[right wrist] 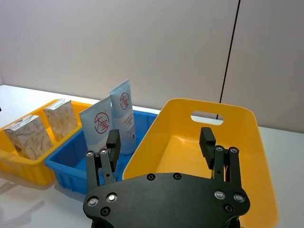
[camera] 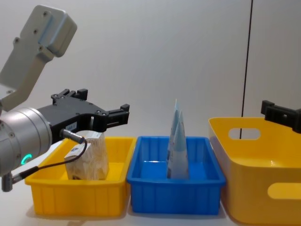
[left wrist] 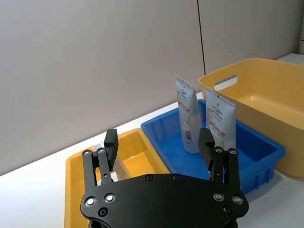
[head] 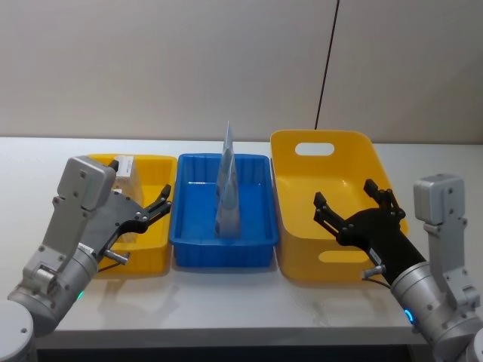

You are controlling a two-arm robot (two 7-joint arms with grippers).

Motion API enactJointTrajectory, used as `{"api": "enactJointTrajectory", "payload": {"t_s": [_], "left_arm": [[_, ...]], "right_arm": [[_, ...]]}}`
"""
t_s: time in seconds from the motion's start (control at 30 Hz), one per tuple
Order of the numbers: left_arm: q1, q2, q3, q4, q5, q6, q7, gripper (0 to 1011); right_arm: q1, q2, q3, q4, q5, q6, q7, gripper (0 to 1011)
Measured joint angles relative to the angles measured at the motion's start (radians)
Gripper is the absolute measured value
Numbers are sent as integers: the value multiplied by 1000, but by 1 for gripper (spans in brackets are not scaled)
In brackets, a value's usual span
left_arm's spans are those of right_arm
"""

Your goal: Bimanual collaborative sorting of washing and personal care products

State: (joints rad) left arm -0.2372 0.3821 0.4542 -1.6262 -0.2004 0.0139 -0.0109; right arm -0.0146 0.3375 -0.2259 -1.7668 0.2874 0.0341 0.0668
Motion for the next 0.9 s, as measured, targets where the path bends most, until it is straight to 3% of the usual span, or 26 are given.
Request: {"api": "enactJointTrajectory", "payload": {"t_s": [0.5, 0.67, 0.9], "left_arm": [[0, -1, -1, 1, 0, 3, -1, 1001], [-3, -4, -4, 4, -5, 29, -3, 1002], [-8, -17, -18, 6, -29, 107, -4, 1001]], "right_arm": [[0, 0, 0, 0, 0, 0, 0, 1003], [0, 0, 0, 0, 0, 0, 0, 1003], [0, 0, 0, 0, 0, 0, 0, 1003]]}}
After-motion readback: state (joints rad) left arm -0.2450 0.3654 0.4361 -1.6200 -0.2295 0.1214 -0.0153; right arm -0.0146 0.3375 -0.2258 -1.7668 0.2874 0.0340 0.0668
